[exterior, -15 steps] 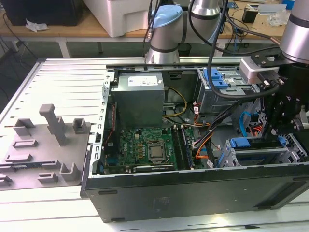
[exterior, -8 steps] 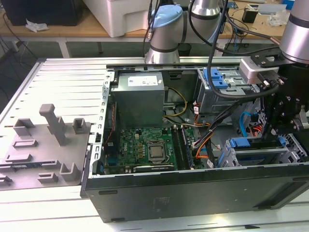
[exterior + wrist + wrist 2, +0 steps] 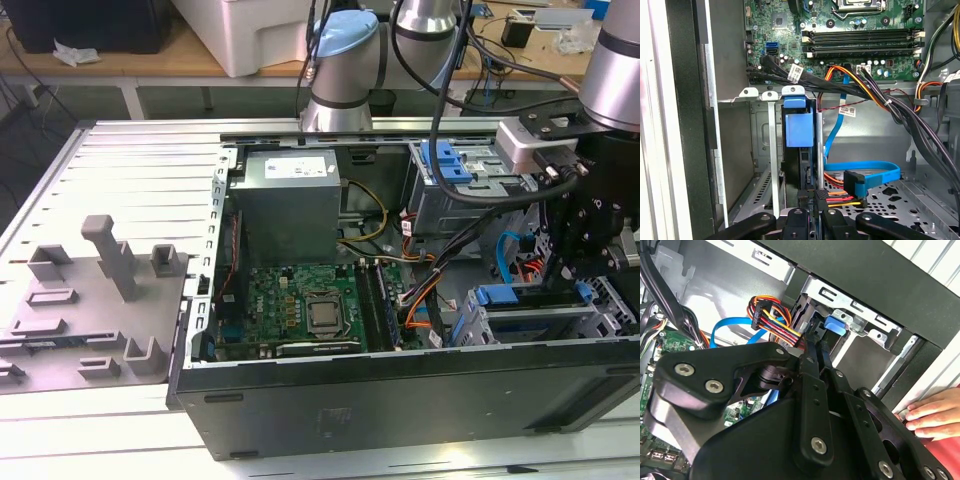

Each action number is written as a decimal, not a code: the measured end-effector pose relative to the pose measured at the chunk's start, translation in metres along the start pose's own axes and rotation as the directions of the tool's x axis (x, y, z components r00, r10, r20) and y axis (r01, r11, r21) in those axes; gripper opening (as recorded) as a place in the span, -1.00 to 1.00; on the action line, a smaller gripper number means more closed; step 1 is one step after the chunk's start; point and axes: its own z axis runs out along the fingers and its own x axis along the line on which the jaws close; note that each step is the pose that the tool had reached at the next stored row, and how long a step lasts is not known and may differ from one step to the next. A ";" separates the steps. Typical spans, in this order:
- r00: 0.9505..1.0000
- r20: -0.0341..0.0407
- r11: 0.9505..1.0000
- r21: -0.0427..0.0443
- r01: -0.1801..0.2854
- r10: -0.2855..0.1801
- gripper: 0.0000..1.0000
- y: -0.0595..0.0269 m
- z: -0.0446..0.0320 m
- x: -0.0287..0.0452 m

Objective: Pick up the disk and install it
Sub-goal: 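Insert the first disk wire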

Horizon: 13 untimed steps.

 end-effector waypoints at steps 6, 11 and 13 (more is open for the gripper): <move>1.000 0.000 1.000 0.000 0.000 0.000 -0.67 0.0000 0.0001 0.0000; 1.000 0.000 1.000 0.000 0.000 0.000 -0.27 0.0000 -0.0007 0.0000; 1.000 0.000 1.000 0.000 0.000 0.000 -0.27 -0.0001 -0.0010 0.0001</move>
